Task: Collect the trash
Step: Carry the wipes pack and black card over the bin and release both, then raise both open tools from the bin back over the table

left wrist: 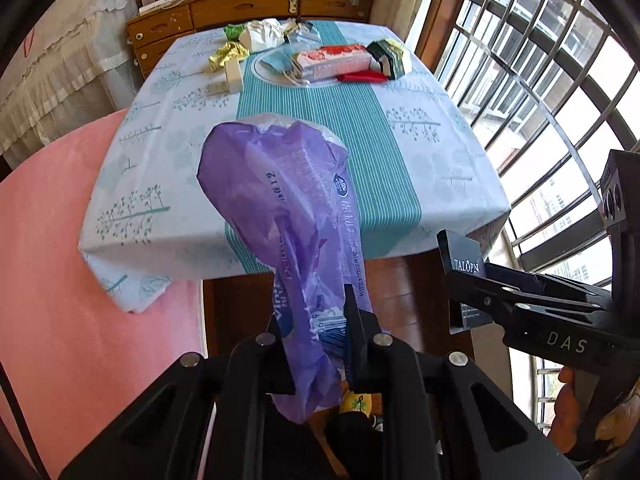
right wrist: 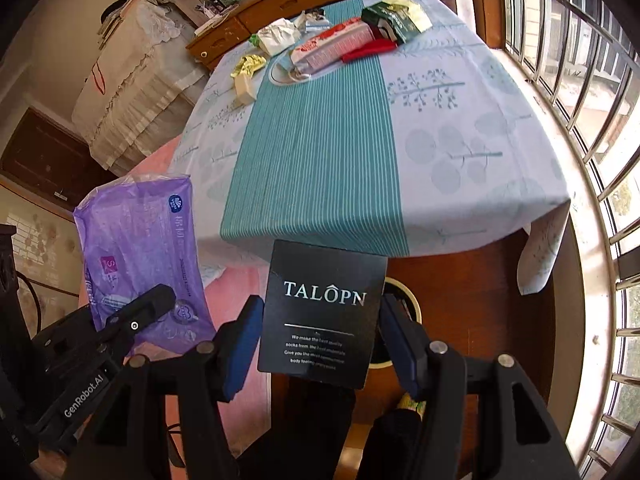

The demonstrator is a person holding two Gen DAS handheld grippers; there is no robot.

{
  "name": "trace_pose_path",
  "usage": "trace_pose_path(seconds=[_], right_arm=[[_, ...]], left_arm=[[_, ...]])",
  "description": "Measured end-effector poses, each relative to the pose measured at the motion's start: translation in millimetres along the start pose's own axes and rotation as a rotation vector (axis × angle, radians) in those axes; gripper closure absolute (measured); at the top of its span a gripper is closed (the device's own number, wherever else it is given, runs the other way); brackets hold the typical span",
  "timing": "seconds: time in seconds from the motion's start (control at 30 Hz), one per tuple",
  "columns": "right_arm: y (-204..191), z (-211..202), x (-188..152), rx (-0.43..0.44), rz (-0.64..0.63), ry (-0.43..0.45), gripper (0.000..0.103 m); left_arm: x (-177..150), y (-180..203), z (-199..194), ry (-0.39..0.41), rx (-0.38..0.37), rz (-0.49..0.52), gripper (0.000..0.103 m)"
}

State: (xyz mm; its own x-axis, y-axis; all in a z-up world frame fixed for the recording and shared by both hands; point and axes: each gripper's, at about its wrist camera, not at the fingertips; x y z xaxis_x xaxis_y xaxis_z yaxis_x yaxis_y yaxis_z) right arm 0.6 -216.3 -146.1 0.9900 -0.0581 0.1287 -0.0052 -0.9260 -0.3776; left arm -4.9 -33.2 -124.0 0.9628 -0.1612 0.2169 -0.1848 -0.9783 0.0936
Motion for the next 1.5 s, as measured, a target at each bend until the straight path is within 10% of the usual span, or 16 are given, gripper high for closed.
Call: trace_pose_path(seconds=[0.87,1.2,1.3,1.5], right_arm=[[85,285,-62,-0.153,0.137,-0.121,0.042],[107,338,-51,-0.103,0.153,-0.151,0.039],[112,353,-49,-0.091,0.155,-0.161,0.023],[116,369,-47,-0.113,0.160,-0.160,0.021]], left_arm=[[-69,-38,306,-0.237,-0.054,0.019,0.086],[-71,-50,356,-0.242,-0.023,0.008,0.040],[-68,-52,365,-0.237,-0.009,-0.007,0.026],[-67,-61,375,-0.234,0.021,-0.021,0.026]])
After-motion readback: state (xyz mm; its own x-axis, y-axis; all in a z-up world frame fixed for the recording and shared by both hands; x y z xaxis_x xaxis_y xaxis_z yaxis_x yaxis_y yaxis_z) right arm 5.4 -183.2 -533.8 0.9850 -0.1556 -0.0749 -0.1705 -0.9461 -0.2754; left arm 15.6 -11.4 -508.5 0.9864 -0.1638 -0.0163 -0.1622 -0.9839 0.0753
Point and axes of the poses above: each gripper's, at about its wrist camera, not at the fingertips, and z roughly the way its jaws point, y to its right, x to its top, and after that the axes turned 10 degrees about -y, right-handed
